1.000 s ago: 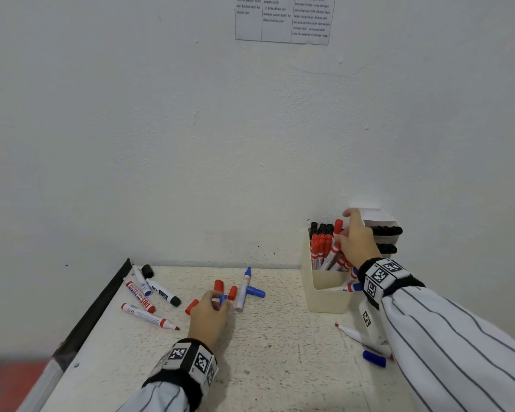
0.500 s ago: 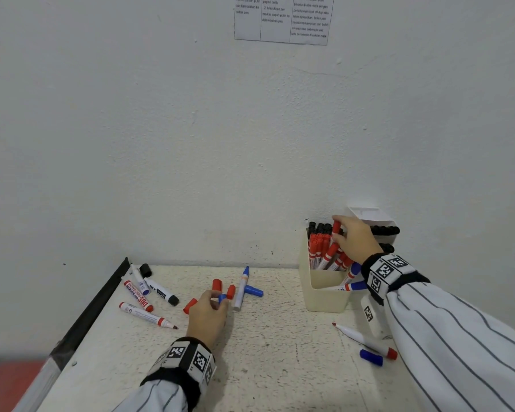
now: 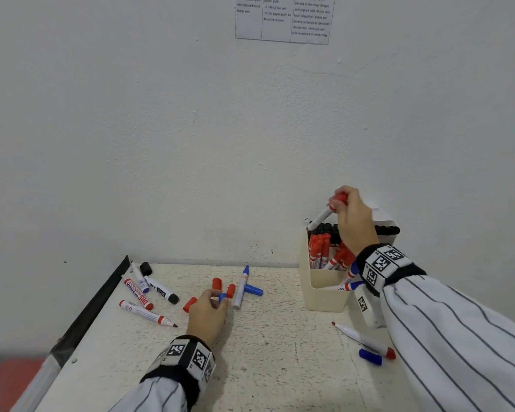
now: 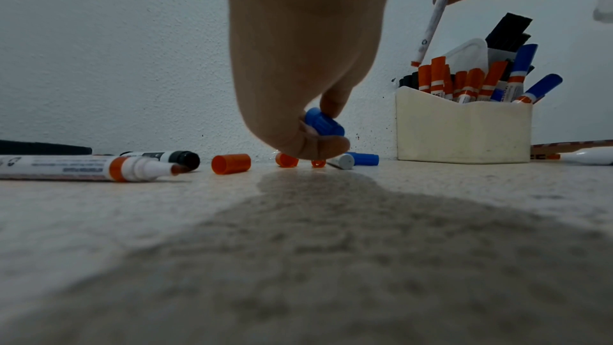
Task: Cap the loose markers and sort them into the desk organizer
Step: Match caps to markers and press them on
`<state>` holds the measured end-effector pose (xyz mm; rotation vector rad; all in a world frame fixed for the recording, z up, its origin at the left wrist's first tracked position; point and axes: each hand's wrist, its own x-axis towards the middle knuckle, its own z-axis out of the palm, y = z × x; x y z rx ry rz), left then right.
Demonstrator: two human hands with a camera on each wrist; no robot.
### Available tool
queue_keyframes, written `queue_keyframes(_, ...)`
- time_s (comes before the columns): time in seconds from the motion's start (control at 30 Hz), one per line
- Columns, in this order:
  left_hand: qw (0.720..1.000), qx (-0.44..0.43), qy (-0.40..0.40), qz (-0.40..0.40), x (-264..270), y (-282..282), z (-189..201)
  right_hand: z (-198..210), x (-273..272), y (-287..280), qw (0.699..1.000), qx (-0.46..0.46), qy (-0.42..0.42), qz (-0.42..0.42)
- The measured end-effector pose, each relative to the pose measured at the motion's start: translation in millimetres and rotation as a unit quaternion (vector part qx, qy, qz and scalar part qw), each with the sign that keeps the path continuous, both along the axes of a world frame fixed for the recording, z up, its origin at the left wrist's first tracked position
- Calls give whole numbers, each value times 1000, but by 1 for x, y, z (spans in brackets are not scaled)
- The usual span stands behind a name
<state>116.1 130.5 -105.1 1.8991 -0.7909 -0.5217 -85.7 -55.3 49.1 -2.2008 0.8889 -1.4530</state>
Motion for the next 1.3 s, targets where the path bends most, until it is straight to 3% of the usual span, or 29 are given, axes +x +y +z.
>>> queue_keyframes(0.13, 1000, 2, 6, 1, 1, 1, 1, -7, 4, -3, 992, 0, 123, -13)
queue_keyframes(0.33, 1000, 3, 9, 1, -1, 2, 2, -13, 4, -4, 993, 25, 110, -26)
queue_keyframes(0.43, 1000, 2, 11, 0, -1, 2, 2, -23, 7, -6, 982, 17, 184, -35)
queue_keyframes(0.57, 1000, -5, 14, -2, -3, 2, 3, -38, 8, -7, 972, 131, 194, -20)
queue_keyframes(0.73, 1000, 2, 18, 1, -2, 1, 2, -50, 7, -6, 956, 155, 234, -86)
queue_keyframes(0.87, 1000, 7, 5, 5, -2, 1, 1, -55, 8, 2, 929, 100, 336, -118)
queue_keyframes(0.97, 1000, 4, -16, 14, -4, 3, 4, -53, 16, 14, 956, 11, 261, -133)
queue_keyframes(1.03, 1000, -5, -19, 20, -3, 4, 5, -56, 30, 25, 971, -50, 217, -82)
queue_keyframes(1.1, 1000, -11, -13, 26, -3, 4, 7, -65, 49, 36, 971, -42, 236, 5)
queue_keyframes(1.13, 999, -14, -6, 28, -3, 4, 7, -70, 59, 43, 961, 5, 271, 59)
queue_keyframes(1.2, 999, -24, 2, 35, -2, 5, 7, -86, 77, 57, 909, 126, 362, 166)
queue_keyframes(1.3, 999, -36, -2, 35, -2, 6, 7, -118, 94, 76, 832, 209, 470, 208)
